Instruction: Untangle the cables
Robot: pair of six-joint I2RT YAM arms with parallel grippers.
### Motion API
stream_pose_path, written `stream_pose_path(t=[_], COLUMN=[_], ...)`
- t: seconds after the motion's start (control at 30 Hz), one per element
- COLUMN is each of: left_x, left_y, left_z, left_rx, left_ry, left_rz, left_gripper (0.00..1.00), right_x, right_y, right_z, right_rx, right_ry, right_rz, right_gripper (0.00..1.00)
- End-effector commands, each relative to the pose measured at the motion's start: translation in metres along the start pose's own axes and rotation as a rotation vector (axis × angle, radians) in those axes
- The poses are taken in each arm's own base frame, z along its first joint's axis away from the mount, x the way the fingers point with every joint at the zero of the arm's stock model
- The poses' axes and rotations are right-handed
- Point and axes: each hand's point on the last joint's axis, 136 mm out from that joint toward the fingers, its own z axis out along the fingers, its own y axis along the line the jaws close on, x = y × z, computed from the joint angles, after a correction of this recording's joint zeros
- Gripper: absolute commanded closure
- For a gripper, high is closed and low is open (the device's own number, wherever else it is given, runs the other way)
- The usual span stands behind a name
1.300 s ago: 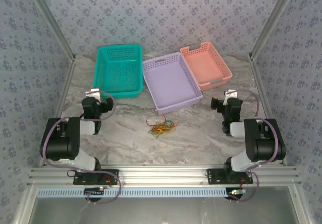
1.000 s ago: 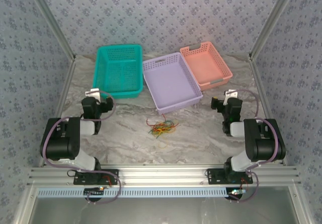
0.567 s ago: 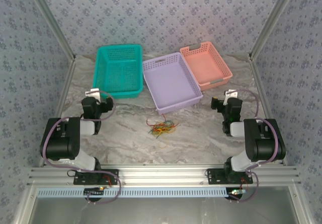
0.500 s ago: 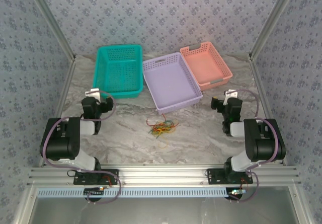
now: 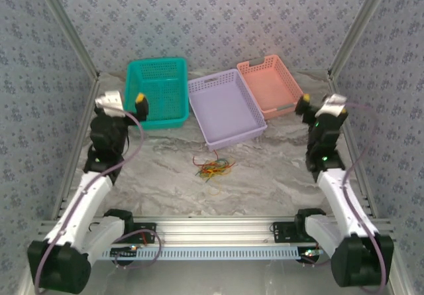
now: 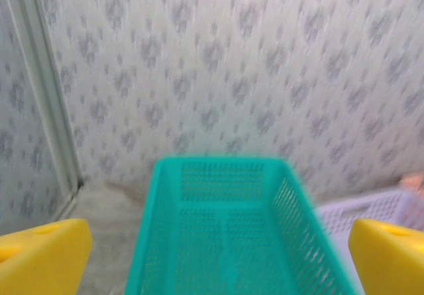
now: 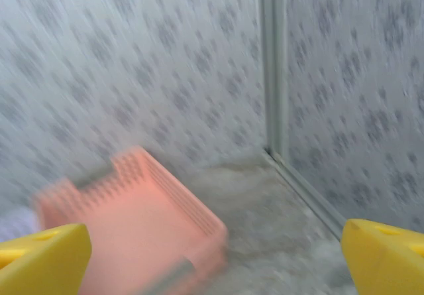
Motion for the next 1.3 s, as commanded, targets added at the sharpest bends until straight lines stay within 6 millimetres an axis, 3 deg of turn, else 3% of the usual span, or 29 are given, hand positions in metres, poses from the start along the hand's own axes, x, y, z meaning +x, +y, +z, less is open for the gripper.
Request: stream_pose_path(t=[0.0,0.03,0.07,0.1,0.17,0.3,0.4,0.47,0.6,0.8,0.9,1.0,1.17,1.27], left_x=[0.018,0.020,0.023,0.029,0.047,0.122,0.178,0.211,0.266,0.299,0.316,0.338,0.356,0.365], left_y=[0.039,0.031,0.012,-0.005,-0.023,-0.064,-0.080,-0.090,-0.120,-0.159,-0.165,-0.170,-0.183,-0.184], left_z=[-0.037,-0.037,-0.035,-0.035,-0.048,-0.092,-0.122,-0.134,-0.150,-0.143,-0.131,-0.118,-0.105,-0.103], left_rx=[-0.288,-0.241,-0.124,-0.038,0.006,0.084,0.075,0.081,0.132,0.190,0.145,0.095,0.083,0.061], left_ry=[0.292,0.328,0.381,0.442,0.571,0.872,1.005,1.047,1.118,1.123,1.130,1.156,1.150,1.157], left_rz=[-0.358,-0.394,-0.416,-0.440,-0.472,-0.409,-0.332,-0.309,-0.306,-0.234,-0.215,-0.213,-0.263,-0.281], left_gripper=[0.01,0.01,0.01,0.05,0.11,0.18,0.29,0.36,0.37,0.33,0.32,0.32,0.31,0.34], right_x=[0.002,0.004,0.014,0.028,0.060,0.151,0.212,0.237,0.269,0.308,0.322,0.338,0.360,0.373], right_y=[0.033,0.058,0.075,0.081,0.097,0.117,0.121,0.129,0.145,0.183,0.200,0.206,0.204,0.202], right_z=[-0.026,-0.031,-0.037,-0.044,-0.068,-0.125,-0.147,-0.155,-0.162,-0.170,-0.171,-0.170,-0.172,-0.173], right_rx=[-0.165,-0.305,-0.377,-0.359,-0.328,-0.338,-0.336,-0.378,-0.458,-0.590,-0.602,-0.556,-0.485,-0.470], right_ry=[0.305,0.363,0.447,0.543,0.654,0.899,0.986,1.027,1.092,1.196,1.225,1.246,1.265,1.280], right_rz=[0.240,0.224,0.216,0.191,0.048,-0.121,-0.204,-0.201,-0.170,-0.084,0.011,0.064,0.077,0.080], right_gripper=[0.01,0.02,0.10,0.22,0.35,0.56,0.68,0.72,0.64,0.49,0.47,0.49,0.57,0.70])
